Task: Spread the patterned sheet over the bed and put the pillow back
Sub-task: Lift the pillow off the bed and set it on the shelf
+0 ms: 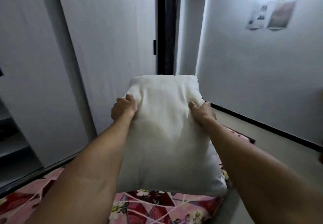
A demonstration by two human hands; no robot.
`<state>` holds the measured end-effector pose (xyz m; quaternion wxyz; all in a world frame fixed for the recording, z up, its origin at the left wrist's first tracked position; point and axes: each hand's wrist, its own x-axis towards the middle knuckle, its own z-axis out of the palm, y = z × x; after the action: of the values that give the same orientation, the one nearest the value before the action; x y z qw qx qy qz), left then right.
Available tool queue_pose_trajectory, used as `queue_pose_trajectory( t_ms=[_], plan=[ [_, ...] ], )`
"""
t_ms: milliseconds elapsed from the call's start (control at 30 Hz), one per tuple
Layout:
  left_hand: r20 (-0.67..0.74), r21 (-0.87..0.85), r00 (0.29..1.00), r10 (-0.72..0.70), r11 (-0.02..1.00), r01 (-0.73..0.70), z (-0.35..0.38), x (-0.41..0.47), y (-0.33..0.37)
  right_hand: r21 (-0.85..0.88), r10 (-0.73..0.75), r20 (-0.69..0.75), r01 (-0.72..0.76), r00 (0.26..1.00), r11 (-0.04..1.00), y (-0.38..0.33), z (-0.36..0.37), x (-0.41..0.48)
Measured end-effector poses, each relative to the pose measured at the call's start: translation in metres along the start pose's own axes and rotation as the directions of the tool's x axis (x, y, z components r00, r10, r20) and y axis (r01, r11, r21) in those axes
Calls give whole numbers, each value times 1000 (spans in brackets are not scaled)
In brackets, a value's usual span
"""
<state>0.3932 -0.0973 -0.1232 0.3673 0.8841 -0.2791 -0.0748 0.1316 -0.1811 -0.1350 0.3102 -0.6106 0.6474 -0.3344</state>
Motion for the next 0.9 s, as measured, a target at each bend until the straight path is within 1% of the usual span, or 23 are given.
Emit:
queue_pose_trajectory(
  t_ms=[233, 367, 500, 667, 900],
  plan=[
    [166, -29, 970, 175, 985, -173, 59, -68, 116, -22, 94, -197, -100, 976, 995, 55, -131, 22],
    [241, -63, 930, 278, 961, -271, 90, -103, 169, -18, 160, -319, -175, 934, 984, 83, -191, 19],
    [318, -89, 872, 374, 927, -365, 118, -136, 213, -36, 201, -426, -238, 882, 971, 107, -242, 9],
    [377, -144, 798, 469, 881, -450, 139, -172, 249, -17, 239, -522, -291, 819, 957, 131, -281, -7],
    [410, -207, 711, 572, 817, -538, 151, -209, 278, 28, 283, -640, -346, 715, 938, 151, -316, -33]
  ],
)
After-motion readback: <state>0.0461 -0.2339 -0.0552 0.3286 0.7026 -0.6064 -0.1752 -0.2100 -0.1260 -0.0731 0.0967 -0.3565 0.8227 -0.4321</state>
